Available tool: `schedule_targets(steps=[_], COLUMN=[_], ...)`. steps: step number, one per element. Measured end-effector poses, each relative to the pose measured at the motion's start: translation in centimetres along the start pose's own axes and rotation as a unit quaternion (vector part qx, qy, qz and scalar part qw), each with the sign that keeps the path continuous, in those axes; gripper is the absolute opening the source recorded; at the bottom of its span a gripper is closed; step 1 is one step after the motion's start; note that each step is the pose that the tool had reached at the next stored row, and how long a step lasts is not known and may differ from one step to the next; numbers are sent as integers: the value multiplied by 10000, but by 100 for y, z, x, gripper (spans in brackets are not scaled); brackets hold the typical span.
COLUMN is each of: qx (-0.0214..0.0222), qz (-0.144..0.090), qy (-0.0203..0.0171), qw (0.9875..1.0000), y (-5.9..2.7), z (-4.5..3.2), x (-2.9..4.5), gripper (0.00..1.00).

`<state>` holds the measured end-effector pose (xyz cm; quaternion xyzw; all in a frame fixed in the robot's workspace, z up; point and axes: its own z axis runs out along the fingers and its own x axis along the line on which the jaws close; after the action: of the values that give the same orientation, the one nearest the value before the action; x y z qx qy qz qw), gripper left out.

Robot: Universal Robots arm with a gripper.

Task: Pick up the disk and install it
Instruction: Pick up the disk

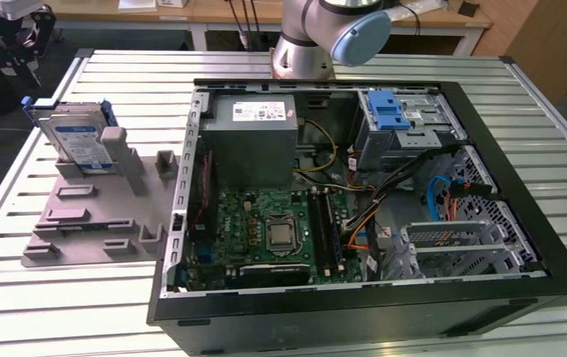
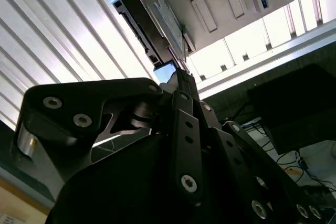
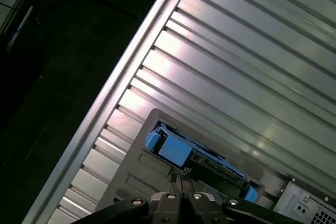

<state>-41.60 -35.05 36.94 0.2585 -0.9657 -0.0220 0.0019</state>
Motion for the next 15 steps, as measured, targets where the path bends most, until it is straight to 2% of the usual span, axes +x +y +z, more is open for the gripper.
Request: schedule_targets(steps=[6,15], qx=[-2,-4], qz=[-221,-511], qy=[10,23], qw=[9998,9987], y=[0,1], z=[0,0], x=[0,1], gripper=[11,11])
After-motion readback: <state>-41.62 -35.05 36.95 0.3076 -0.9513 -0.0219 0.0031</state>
